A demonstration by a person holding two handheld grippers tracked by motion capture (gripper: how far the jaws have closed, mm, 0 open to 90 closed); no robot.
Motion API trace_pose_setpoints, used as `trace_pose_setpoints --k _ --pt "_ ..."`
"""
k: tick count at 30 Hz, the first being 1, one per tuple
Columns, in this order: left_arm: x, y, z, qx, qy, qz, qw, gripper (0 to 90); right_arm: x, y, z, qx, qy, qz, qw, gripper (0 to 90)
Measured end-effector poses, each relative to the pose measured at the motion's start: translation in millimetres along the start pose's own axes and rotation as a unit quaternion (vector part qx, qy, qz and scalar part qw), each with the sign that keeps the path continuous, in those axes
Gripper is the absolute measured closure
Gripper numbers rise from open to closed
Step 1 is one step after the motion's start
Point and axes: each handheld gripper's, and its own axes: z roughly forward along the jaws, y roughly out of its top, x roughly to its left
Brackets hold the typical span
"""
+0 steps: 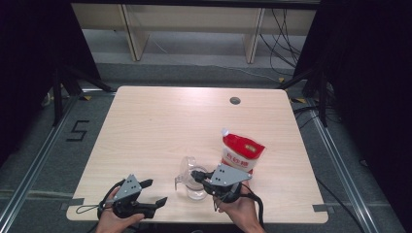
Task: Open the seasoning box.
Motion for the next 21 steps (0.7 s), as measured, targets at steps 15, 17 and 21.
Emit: trace_pose_setpoints --k 15,17,21 --pt "6.3 -4.8 -4.8 0.003 -0.004 -0.002 1.0 15.2 15.0 13.3 17.6 -0.004 0.026 -0.006 0.9996 85.7" --pt "6.0 -4.9 -5.1 0.009 -0.004 0.006 0.9999 15.2 16.2 14.1 18.9 -0.001 0.027 -0.011 0.9996 85.4" --pt "7.3 -4.3 -5.2 0.003 -0.008 0.009 0.9999 15.2 18.0 15.1 20.3 -0.003 0.026 -0.017 0.9995 84.5"
